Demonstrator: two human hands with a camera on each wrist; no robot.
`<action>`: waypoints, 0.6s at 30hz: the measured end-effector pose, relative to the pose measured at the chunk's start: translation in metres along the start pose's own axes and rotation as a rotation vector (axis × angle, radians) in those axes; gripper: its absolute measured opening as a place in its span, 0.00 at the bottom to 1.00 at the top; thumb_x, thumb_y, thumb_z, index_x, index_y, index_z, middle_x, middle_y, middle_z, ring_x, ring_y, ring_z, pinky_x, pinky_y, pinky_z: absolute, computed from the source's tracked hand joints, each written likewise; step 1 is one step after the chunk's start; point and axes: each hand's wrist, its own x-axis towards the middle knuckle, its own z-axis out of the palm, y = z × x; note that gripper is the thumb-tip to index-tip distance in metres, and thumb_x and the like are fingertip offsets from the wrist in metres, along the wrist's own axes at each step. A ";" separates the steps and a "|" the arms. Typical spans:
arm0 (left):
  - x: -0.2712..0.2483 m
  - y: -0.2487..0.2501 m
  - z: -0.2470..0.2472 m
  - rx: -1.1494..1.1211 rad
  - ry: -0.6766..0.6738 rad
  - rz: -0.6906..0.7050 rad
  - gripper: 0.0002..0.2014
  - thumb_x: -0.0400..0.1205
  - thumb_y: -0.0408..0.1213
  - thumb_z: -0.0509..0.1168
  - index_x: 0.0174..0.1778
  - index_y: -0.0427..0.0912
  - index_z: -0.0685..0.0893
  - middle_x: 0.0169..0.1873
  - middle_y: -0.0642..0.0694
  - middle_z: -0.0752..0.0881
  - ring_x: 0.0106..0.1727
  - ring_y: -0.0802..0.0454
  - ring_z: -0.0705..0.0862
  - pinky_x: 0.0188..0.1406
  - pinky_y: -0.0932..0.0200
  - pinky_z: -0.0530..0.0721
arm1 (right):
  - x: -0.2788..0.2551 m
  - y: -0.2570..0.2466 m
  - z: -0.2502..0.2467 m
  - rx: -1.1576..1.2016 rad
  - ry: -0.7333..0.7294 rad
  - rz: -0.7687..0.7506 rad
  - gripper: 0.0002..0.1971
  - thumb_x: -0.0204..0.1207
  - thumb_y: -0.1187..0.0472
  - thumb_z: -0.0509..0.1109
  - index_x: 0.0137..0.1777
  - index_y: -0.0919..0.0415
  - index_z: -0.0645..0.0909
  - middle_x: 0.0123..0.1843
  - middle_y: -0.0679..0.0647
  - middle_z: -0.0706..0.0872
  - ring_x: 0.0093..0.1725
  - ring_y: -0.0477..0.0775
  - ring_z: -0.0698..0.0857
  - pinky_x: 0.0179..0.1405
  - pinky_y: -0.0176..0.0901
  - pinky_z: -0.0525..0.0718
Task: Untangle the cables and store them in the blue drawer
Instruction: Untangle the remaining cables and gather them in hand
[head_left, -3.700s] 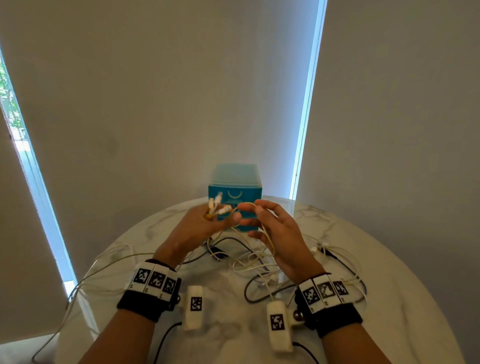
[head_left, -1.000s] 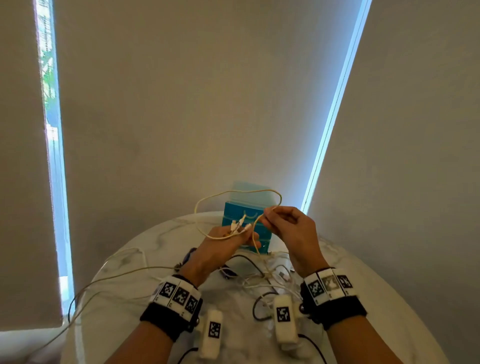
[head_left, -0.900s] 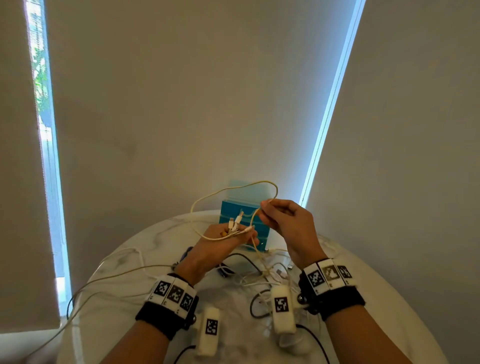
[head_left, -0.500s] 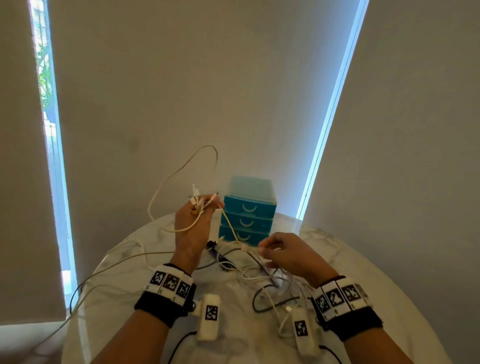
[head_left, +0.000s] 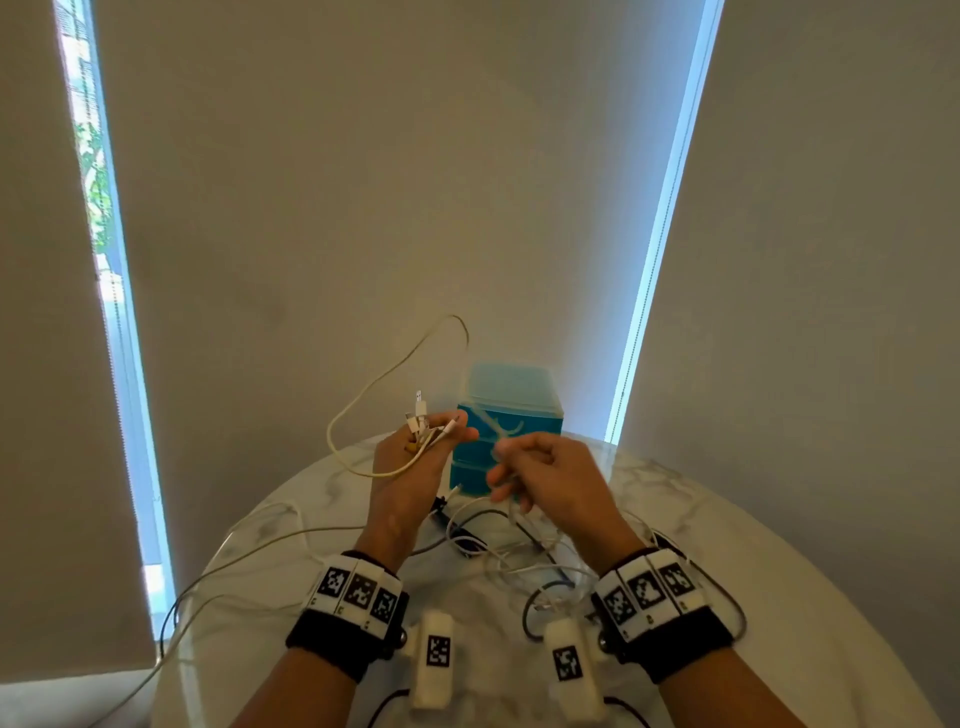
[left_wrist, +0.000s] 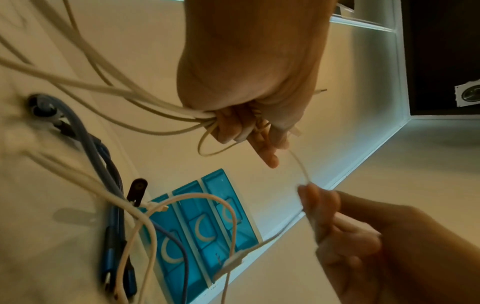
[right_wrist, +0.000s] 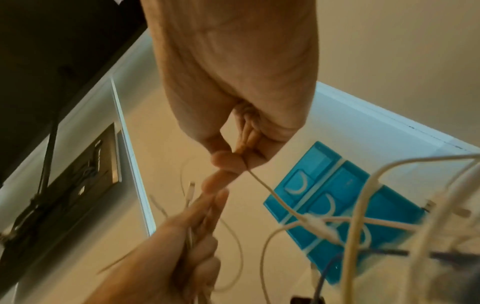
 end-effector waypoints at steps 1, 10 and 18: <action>0.001 0.001 -0.003 -0.016 0.020 -0.018 0.03 0.85 0.43 0.79 0.47 0.50 0.98 0.50 0.56 0.97 0.54 0.64 0.92 0.63 0.55 0.84 | 0.000 -0.004 -0.007 0.086 0.084 -0.019 0.09 0.91 0.57 0.71 0.57 0.63 0.88 0.43 0.57 0.97 0.40 0.56 0.96 0.34 0.40 0.88; 0.002 -0.012 -0.008 0.429 -0.119 -0.070 0.14 0.86 0.51 0.75 0.40 0.45 0.93 0.35 0.49 0.93 0.36 0.58 0.88 0.44 0.51 0.86 | 0.009 -0.021 -0.020 0.589 0.359 -0.064 0.20 0.87 0.52 0.76 0.74 0.58 0.78 0.62 0.54 0.93 0.57 0.54 0.97 0.61 0.54 0.94; 0.016 -0.017 -0.035 0.982 -0.164 -0.146 0.22 0.71 0.68 0.68 0.44 0.53 0.89 0.43 0.53 0.93 0.50 0.48 0.92 0.52 0.49 0.89 | 0.031 -0.016 -0.066 0.849 0.856 -0.200 0.16 0.85 0.71 0.76 0.71 0.70 0.79 0.62 0.71 0.92 0.53 0.59 0.97 0.55 0.41 0.94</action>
